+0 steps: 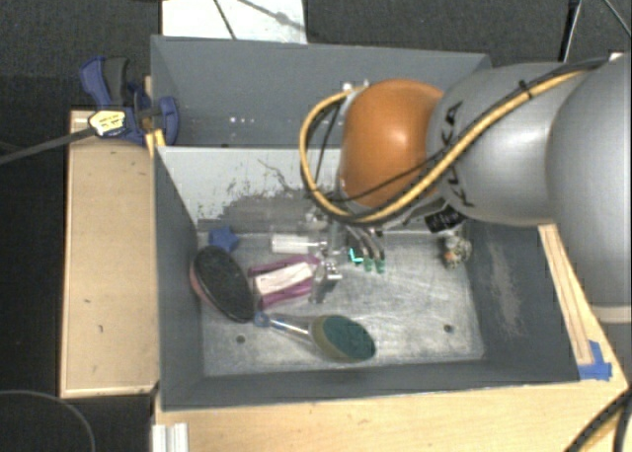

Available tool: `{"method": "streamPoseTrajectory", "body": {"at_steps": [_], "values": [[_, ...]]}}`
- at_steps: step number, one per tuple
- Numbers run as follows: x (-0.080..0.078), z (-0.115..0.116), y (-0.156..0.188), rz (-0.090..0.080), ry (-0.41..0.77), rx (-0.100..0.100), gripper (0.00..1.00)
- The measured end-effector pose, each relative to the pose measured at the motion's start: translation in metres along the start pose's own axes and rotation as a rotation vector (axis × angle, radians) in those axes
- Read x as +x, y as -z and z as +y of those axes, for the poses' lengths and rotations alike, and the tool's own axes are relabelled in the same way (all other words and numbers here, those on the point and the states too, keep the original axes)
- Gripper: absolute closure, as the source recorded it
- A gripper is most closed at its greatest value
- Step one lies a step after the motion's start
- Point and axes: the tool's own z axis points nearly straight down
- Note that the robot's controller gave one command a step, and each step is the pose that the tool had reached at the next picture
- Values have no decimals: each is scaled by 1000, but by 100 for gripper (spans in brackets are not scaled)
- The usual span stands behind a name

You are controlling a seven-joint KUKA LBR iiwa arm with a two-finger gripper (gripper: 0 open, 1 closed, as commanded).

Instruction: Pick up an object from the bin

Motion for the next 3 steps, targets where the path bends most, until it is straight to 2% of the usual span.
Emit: {"method": "streamPoseTrajectory", "body": {"at_steps": [1,2,3], "values": [[-12,25,-44,-24,15,-5,0],[-10,27,-46,-15,13,-7,100],[0,19,183,-17,10,-3,100]]}}
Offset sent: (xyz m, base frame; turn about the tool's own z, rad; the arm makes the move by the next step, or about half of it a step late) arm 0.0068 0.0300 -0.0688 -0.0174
